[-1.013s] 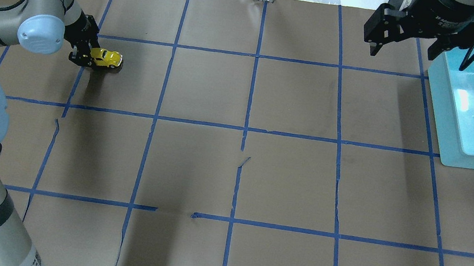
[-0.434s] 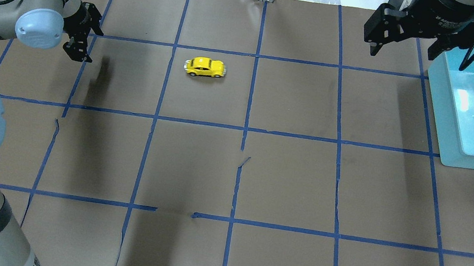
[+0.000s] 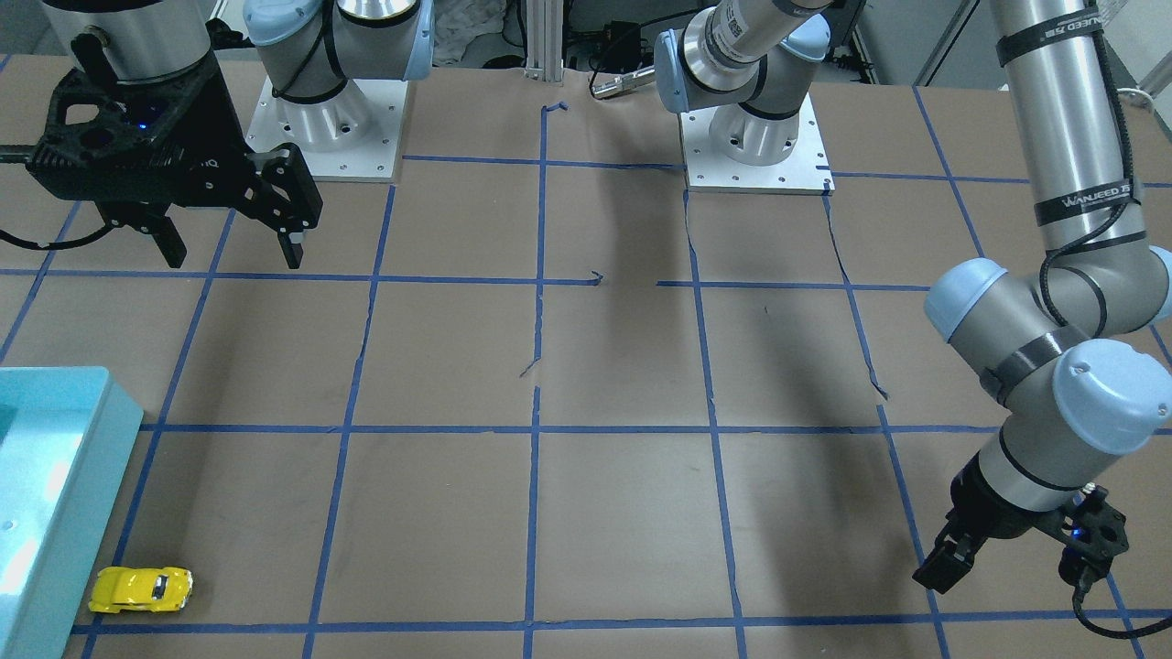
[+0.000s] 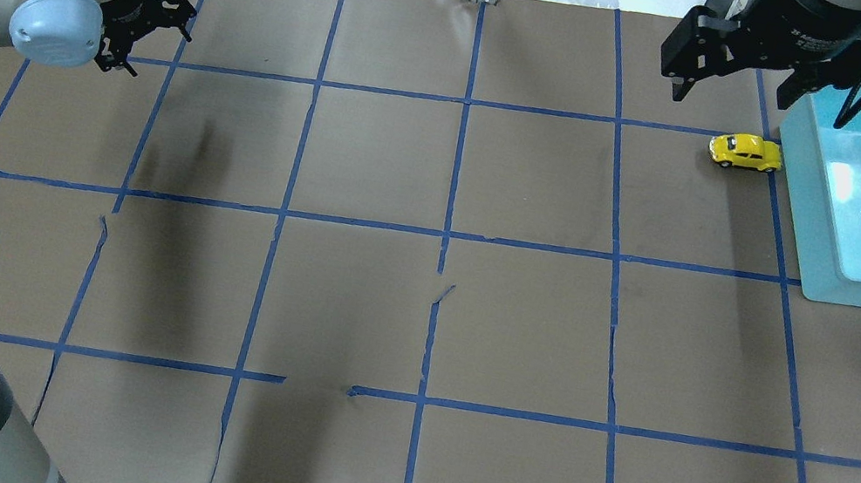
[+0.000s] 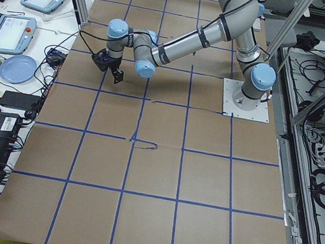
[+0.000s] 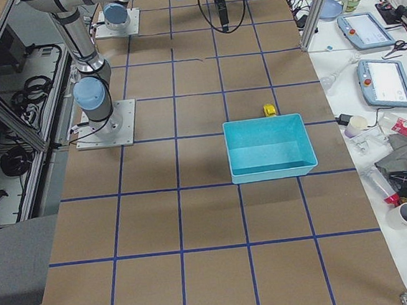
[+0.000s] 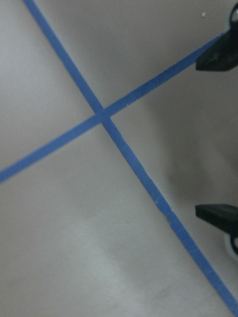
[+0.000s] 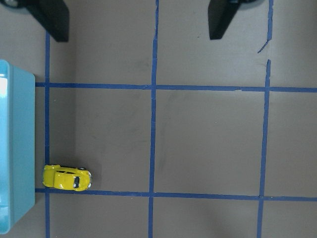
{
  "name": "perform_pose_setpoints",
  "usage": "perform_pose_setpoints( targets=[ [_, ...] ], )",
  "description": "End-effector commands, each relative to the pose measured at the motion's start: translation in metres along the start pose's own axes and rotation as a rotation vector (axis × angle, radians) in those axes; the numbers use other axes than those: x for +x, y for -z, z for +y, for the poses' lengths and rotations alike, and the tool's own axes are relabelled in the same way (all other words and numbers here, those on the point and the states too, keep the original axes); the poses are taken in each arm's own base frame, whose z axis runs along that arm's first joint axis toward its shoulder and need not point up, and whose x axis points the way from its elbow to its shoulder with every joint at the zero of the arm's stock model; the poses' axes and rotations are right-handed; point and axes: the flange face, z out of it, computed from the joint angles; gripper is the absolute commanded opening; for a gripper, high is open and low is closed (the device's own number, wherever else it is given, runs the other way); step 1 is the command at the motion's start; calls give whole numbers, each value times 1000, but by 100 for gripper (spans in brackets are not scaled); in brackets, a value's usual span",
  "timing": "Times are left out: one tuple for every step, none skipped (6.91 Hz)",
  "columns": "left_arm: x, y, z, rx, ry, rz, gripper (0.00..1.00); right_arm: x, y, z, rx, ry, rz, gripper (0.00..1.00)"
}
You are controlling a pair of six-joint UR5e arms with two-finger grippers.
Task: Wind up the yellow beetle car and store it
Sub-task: 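Release the car, letting it roll toward the blue bin, then lower the right gripper over the car while the left gripper lifts away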
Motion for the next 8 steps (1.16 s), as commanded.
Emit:
perform_pose_setpoints(
  targets=[
    [6,41,-8,-14,-199,-9,100,0,0,0,0,0,0,100],
    [7,73,-9,-33,-293,-36,100,0,0,0,0,0,0,100],
    [7,107,3,-59,-349,-127,100,-1,-1,-1,0,5,-12,100],
    [34,144,39,-54,-419,-131,100,0,-13,-7,-14,25,-31,100],
    [52,184,70,-34,-471,-120,100,-6,-31,-22,-38,39,-111,100],
    [61,215,103,-61,-525,-92,100,4,-36,-31,-54,77,-121,100],
    [63,240,124,-45,-565,-93,100,20,-56,-38,-98,127,-121,100],
    [57,237,138,-90,-578,-120,100,38,-75,-47,-116,234,-131,100]
  ],
)
